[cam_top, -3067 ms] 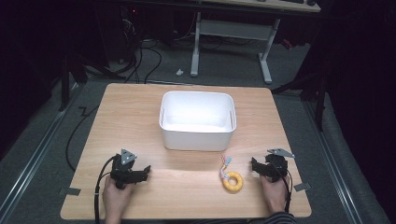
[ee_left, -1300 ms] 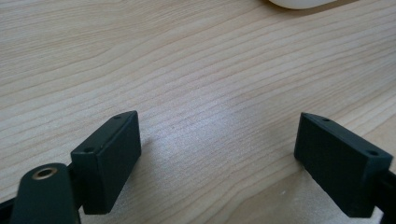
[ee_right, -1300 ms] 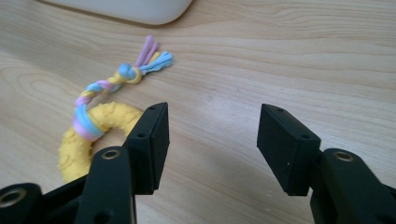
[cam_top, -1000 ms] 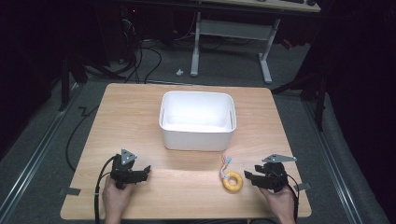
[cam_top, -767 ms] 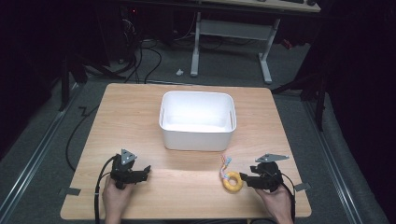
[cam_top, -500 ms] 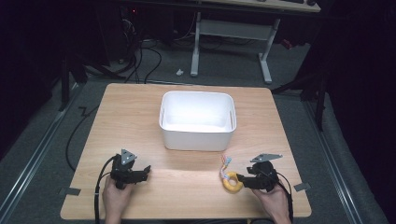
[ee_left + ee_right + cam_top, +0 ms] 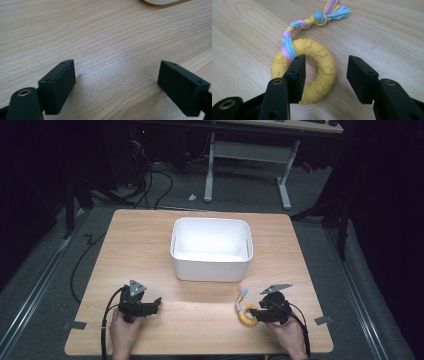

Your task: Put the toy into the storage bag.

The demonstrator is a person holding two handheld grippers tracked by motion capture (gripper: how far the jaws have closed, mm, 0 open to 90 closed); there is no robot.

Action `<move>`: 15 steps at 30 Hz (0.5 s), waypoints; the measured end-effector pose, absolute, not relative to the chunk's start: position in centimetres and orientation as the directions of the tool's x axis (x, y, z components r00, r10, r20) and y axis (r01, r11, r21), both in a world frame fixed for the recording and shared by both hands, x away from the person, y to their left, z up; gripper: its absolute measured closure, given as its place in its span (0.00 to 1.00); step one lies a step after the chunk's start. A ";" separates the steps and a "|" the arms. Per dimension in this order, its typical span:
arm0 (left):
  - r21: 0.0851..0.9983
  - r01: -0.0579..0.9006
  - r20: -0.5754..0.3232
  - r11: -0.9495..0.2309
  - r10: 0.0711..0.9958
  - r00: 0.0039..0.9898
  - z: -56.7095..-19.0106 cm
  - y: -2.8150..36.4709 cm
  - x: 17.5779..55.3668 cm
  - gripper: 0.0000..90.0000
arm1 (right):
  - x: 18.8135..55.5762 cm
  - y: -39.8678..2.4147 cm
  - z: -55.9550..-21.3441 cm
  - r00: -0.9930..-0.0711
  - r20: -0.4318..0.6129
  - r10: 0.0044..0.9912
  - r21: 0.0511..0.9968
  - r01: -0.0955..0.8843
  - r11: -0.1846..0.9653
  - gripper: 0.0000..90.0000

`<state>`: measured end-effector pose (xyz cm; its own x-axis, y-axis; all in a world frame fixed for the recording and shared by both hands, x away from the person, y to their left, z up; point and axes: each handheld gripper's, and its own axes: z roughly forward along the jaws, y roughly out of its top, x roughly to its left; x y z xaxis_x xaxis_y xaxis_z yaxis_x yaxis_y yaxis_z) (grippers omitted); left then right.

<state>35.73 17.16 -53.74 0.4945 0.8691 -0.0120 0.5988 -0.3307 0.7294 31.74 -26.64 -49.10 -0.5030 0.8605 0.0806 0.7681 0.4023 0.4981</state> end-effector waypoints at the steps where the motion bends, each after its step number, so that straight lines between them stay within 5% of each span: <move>1: 0.729 0.599 -0.012 -0.331 0.869 0.495 -53.7 17.2 35.7 0.17 | 31.8 -26.6 -49.1 -0.498 0.081 0.863 0.492 0.773 0.400 0.56; 15: 0.729 0.599 -0.012 -0.331 0.869 0.495 -53.7 17.2 35.7 0.17 | 32.1 -26.2 -49.4 -0.510 0.076 0.857 0.476 0.774 0.419 0.61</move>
